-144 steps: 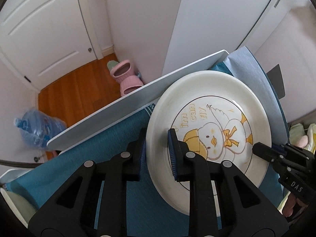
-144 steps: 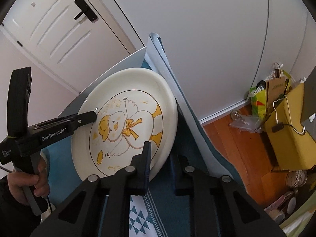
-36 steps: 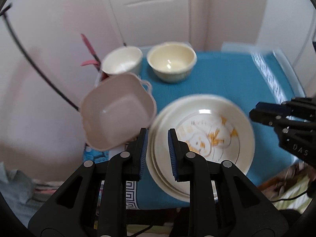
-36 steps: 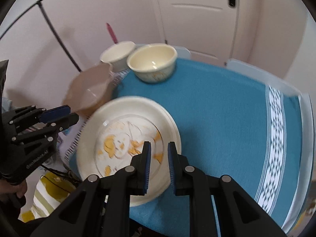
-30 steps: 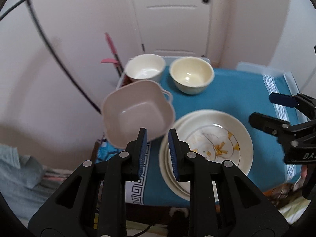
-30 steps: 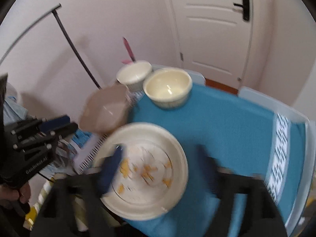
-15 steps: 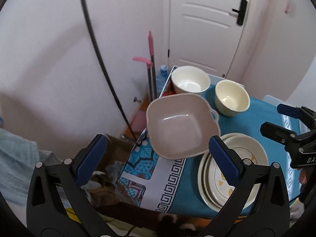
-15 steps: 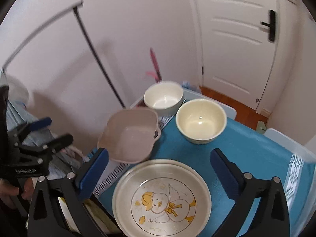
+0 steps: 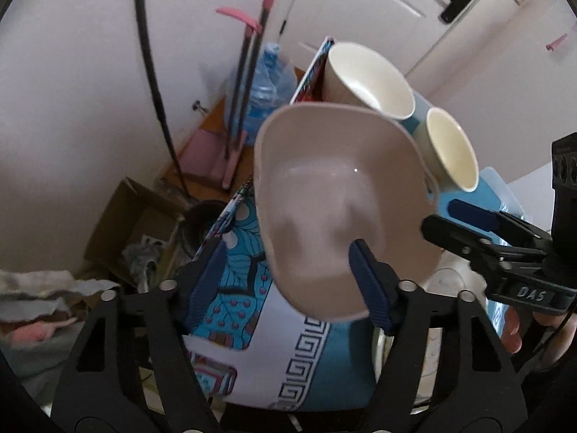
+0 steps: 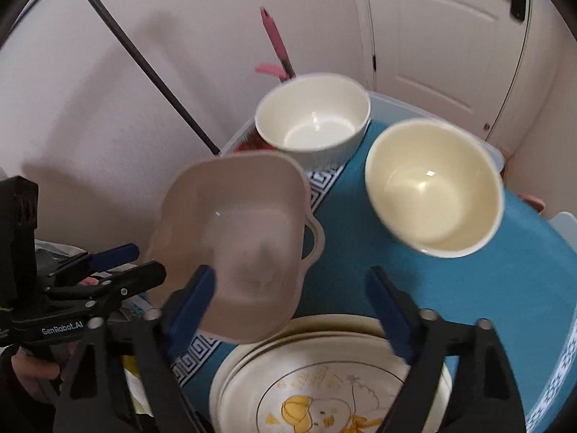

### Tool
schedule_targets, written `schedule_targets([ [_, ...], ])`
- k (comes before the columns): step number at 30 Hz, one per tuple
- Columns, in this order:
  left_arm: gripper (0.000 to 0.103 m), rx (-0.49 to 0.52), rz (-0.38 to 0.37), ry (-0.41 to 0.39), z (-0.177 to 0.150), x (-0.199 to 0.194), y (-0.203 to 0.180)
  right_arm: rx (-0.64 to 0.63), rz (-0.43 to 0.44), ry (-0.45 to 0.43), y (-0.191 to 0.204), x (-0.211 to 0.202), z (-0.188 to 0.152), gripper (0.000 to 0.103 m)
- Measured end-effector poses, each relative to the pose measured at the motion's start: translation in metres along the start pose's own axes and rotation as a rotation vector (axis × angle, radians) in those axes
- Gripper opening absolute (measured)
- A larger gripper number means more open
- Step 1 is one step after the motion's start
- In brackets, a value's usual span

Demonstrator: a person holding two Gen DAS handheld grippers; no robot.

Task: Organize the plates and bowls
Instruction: 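Grasp the beige square dish rim with both grippers and lift it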

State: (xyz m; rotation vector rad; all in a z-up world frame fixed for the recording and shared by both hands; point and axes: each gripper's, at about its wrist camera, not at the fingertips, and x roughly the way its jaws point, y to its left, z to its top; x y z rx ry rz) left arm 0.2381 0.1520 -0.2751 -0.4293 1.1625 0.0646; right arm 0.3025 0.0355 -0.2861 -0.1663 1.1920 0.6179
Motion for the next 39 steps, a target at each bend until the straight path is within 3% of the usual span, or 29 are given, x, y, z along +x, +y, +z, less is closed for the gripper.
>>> schedule_targets([
  [1, 0.055, 0.009, 0.004, 0.012, 0.002, 0.008, 0.0, -0.002, -0.005, 0.011, 0.0, 0.006, 0.0, 0.067],
  [5, 0.052, 0.031, 0.013, 0.029, 0.011, 0.024, -0.001, 0.017, -0.01, 0.014, 0.002, 0.022, 0.002, 0.059],
  [8, 0.036, 0.044, 0.022, 0.035, 0.014, 0.031, -0.001, 0.021, -0.015, 0.015, 0.003, 0.029, 0.003, 0.044],
  [9, 0.028, 0.045, 0.027, 0.04, 0.015, 0.034, -0.001, 0.021, -0.014, 0.017, 0.004, 0.03, 0.003, 0.035],
  [12, 0.022, 0.053, 0.039, 0.054, 0.016, 0.039, 0.001, 0.023, -0.015, 0.033, 0.007, 0.036, 0.003, 0.021],
  [19, 0.018, 0.09, 0.063, 0.044, 0.018, 0.041, -0.006, 0.033, -0.039, 0.031, 0.009, 0.039, -0.001, 0.013],
  [25, 0.018, 0.096, 0.094, -0.003, 0.015, 0.02, -0.017, 0.015, -0.024, -0.015, 0.016, 0.021, -0.006, 0.013],
  [33, 0.018, 0.175, 0.097, -0.117, 0.005, -0.034, -0.067, 0.034, -0.007, -0.14, -0.001, -0.05, -0.031, 0.013],
  [39, 0.018, 0.276, 0.054, -0.176, -0.012, -0.065, -0.133, 0.09, -0.03, -0.244, -0.02, -0.118, -0.069, 0.013],
])
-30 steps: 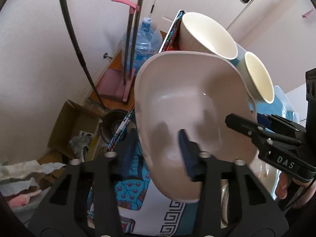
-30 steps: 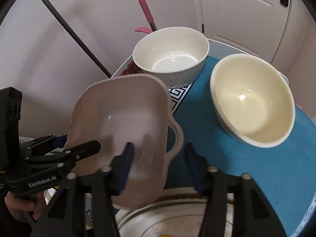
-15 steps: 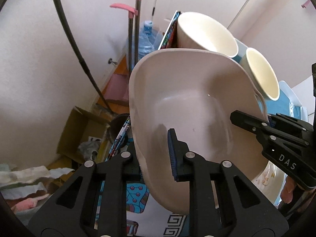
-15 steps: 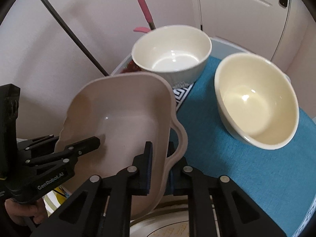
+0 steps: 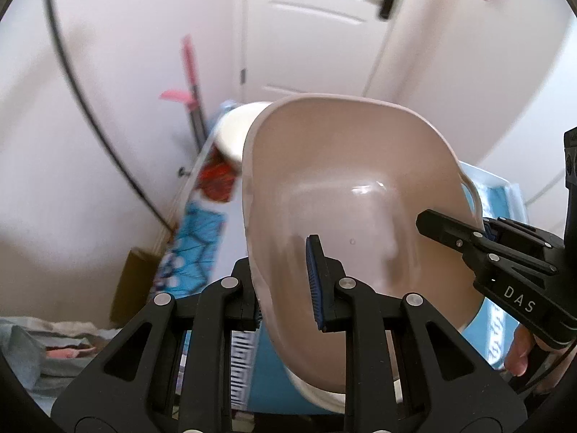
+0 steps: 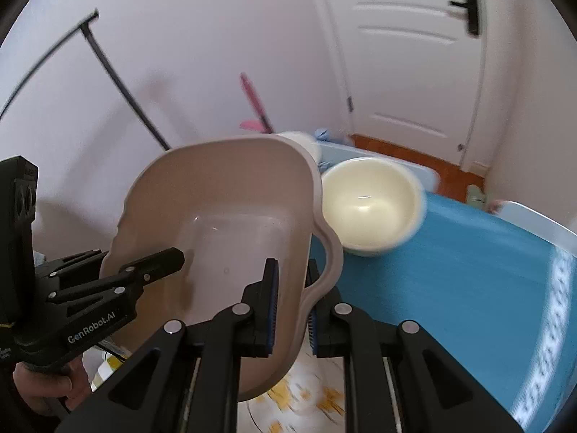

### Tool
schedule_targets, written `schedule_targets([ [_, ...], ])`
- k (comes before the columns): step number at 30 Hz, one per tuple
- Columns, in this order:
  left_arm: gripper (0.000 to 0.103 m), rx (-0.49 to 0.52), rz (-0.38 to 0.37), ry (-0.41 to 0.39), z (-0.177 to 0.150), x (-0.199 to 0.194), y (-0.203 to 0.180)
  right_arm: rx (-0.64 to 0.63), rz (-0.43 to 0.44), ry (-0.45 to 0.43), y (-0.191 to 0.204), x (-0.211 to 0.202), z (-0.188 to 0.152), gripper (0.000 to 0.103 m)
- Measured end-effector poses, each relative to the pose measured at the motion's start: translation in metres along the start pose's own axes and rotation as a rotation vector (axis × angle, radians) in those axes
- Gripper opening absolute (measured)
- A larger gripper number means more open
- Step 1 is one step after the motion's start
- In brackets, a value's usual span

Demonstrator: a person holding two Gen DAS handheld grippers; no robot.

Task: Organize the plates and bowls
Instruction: 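Grasp the beige square dish rim with both grippers and lift it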

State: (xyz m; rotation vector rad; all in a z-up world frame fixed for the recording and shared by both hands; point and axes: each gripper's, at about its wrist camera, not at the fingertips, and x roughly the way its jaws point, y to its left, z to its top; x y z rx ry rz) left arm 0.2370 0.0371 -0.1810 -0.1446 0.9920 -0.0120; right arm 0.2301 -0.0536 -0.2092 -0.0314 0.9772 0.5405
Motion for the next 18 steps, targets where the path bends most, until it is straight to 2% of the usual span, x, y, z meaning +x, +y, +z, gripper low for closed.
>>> schedule_targets([
  [5, 0.018, 0.105, -0.069, -0.023, -0.007, -0.014, -0.074, 0.072, -0.063, -0.077, -0.048, -0.078, -0.029, 0.013],
  [10, 0.018, 0.194, -0.157, 0.008, -0.029, -0.009, -0.146, 0.152, -0.147, -0.114, -0.094, -0.139, -0.071, 0.013],
  [15, 0.018, 0.265, -0.238, 0.081, -0.061, 0.011, -0.221, 0.228, -0.233, -0.099, -0.139, -0.185, -0.107, 0.013],
  [18, 0.018, 0.291, -0.265, 0.128, -0.08, 0.028, -0.252, 0.278, -0.265, -0.065, -0.169, -0.195, -0.136, 0.013],
])
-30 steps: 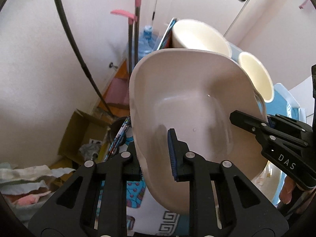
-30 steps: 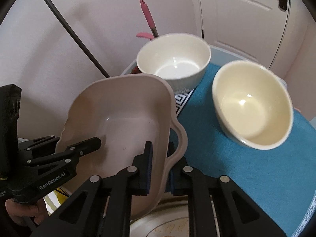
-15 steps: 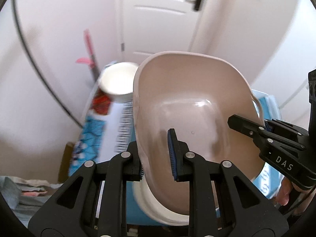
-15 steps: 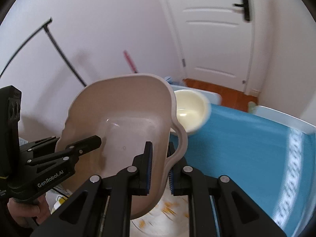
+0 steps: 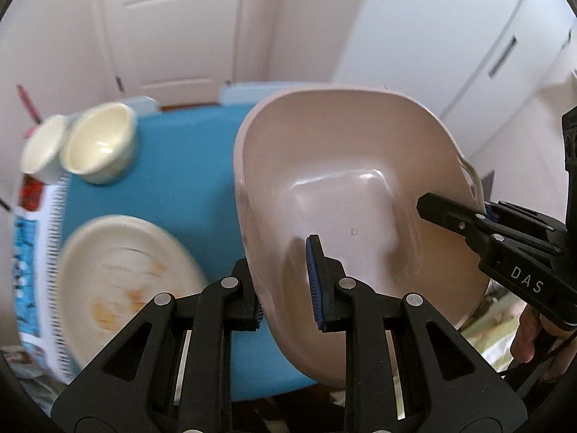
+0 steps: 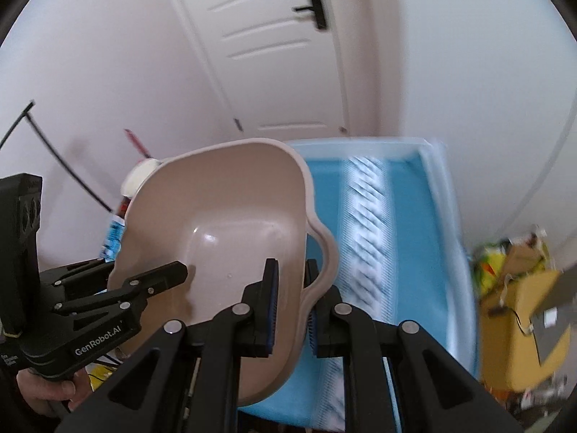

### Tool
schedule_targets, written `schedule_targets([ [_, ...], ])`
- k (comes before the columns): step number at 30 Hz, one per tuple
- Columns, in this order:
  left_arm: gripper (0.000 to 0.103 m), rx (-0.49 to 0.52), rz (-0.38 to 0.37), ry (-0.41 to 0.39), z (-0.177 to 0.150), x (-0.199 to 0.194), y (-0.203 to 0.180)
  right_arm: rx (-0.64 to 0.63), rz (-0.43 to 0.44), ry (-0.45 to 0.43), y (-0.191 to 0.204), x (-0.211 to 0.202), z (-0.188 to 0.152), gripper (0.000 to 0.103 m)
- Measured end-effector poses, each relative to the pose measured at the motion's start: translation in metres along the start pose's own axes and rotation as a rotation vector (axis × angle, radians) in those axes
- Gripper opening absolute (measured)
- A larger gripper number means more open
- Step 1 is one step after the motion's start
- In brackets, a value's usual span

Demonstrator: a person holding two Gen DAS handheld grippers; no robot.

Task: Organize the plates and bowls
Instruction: 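Grasp the beige square dish rim with both grippers and lift it, then carry the beige dish across the table, set it down, open both grippers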

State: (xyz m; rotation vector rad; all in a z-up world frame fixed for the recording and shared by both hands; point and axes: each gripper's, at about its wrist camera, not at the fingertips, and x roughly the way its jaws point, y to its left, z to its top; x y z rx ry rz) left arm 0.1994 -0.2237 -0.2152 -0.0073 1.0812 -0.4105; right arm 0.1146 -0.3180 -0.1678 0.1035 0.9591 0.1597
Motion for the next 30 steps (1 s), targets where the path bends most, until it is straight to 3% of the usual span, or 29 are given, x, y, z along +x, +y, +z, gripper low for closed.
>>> schedule_targets([
  [5, 0.018, 0.028, -0.028, 0.065, -0.011, 0.049, -0.03, 0.062, -0.037, 0.063, -0.047, 0.017, -0.025, 0.013],
  [10, 0.018, 0.038, -0.001, 0.095, -0.013, 0.077, -0.041, 0.093, -0.034, 0.104, -0.083, 0.048, -0.038, 0.013],
  [16, 0.018, 0.041, 0.027, 0.111, -0.019, 0.092, -0.033, 0.073, -0.023, 0.103, -0.082, 0.075, -0.039, 0.013],
  [30, 0.018, 0.07, 0.045, 0.174, -0.023, 0.113, -0.032, 0.065, -0.009, 0.143, -0.081, 0.091, -0.046, 0.013],
])
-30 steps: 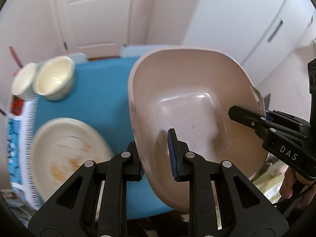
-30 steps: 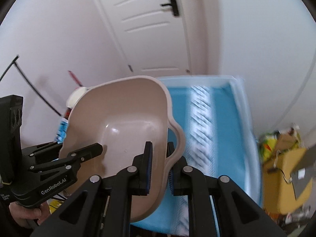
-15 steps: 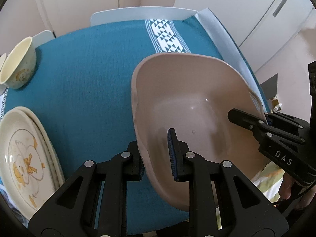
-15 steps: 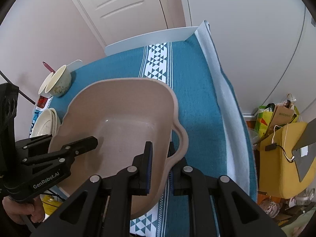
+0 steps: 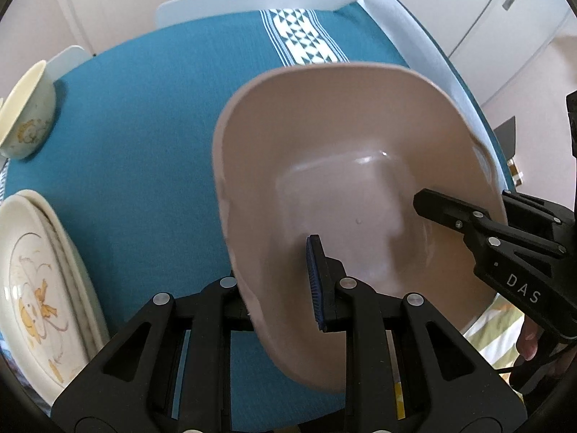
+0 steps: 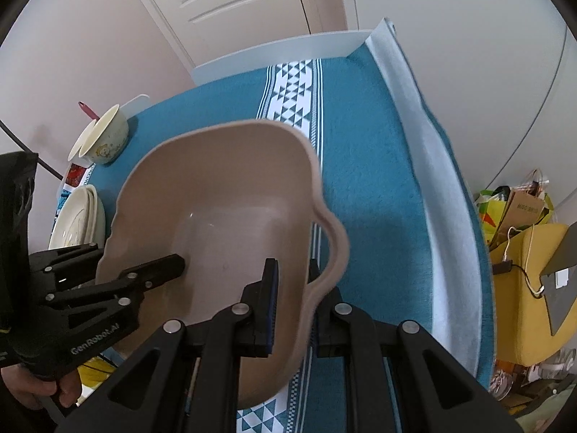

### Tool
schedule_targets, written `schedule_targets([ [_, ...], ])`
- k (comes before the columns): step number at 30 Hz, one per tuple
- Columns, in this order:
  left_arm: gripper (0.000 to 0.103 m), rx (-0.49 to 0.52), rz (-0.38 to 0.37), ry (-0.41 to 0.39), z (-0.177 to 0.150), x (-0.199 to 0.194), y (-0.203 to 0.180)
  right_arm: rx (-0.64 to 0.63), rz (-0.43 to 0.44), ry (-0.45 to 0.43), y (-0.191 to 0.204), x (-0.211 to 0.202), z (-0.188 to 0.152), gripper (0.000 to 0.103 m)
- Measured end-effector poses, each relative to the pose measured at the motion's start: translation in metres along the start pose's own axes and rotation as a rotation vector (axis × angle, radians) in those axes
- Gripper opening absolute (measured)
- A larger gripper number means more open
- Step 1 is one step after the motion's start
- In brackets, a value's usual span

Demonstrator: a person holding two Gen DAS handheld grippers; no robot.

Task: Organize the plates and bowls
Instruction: 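Carry the beige dish across the table, set it down, open both grippers, then grasp the cream bowl rim with both grippers and lift it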

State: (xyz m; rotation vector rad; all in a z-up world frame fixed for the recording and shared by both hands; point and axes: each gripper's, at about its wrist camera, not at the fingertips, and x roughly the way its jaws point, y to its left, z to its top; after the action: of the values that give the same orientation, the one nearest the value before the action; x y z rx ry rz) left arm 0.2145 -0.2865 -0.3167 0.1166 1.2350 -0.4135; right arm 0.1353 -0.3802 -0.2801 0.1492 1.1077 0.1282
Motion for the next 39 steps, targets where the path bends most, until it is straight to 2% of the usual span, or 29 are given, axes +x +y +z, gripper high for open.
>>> schedule_targets([
  [3, 0.019, 0.009, 0.009, -0.001, 0.001, 0.0, 0.0, 0.002, -0.008, 0.0, 0.0, 0.002, -0.001, 0.013],
  [5, 0.025, 0.016, 0.019, 0.002, 0.005, 0.004, -0.001, 0.003, -0.012, -0.002, -0.001, 0.001, -0.002, 0.02],
  [6, 0.039, 0.02, 0.022, 0.002, 0.005, 0.004, -0.002, 0.003, -0.008, -0.004, -0.002, 0.001, -0.002, 0.029],
  [7, 0.065, 0.024, 0.027, -0.003, 0.006, 0.003, -0.002, 0.005, -0.005, -0.009, -0.002, 0.0, -0.002, 0.041],
  [9, 0.08, 0.025, 0.06, -0.04, 0.004, -0.003, -0.002, 0.022, 0.019, -0.026, -0.004, -0.003, -0.002, 0.049],
  [10, 0.085, 0.026, 0.059, -0.051, 0.005, -0.005, -0.001, 0.035, 0.03, -0.031, -0.005, -0.004, -0.001, 0.05],
  [17, 0.085, 0.043, 0.064, -0.069, 0.009, -0.026, -0.001, 0.071, 0.045, -0.078, -0.006, -0.025, 0.003, 0.05],
  [23, 0.085, 0.033, 0.085, -0.16, 0.011, -0.09, 0.005, 0.055, 0.045, -0.159, 0.011, -0.072, 0.007, 0.05],
  [24, 0.085, 0.027, 0.09, -0.183, 0.012, -0.104, 0.007, 0.048, 0.045, -0.175, 0.016, -0.084, 0.009, 0.055],
  [25, 0.086, 0.017, 0.098, -0.213, 0.011, -0.12, 0.011, 0.037, 0.042, -0.19, 0.022, -0.095, 0.012, 0.073],
  [27, 0.09, 0.003, 0.112, -0.26, 0.01, -0.144, 0.017, 0.017, 0.028, -0.213, 0.032, -0.111, 0.015, 0.098],
  [28, 0.096, -0.008, 0.128, -0.294, 0.008, -0.159, 0.022, 0.002, 0.025, -0.239, 0.038, -0.121, 0.017, 0.1],
  [31, 0.103, -0.037, 0.177, -0.376, 0.002, -0.19, 0.035, -0.041, 0.023, -0.304, 0.053, -0.143, 0.02, 0.1],
  [35, 0.103, -0.084, 0.23, -0.441, -0.007, -0.225, 0.062, -0.091, 0.075, -0.374, 0.08, -0.164, 0.031, 0.101],
  [39, 0.103, -0.125, 0.271, -0.46, -0.014, -0.246, 0.096, -0.168, 0.126, -0.374, 0.126, -0.167, 0.05, 0.101],
])
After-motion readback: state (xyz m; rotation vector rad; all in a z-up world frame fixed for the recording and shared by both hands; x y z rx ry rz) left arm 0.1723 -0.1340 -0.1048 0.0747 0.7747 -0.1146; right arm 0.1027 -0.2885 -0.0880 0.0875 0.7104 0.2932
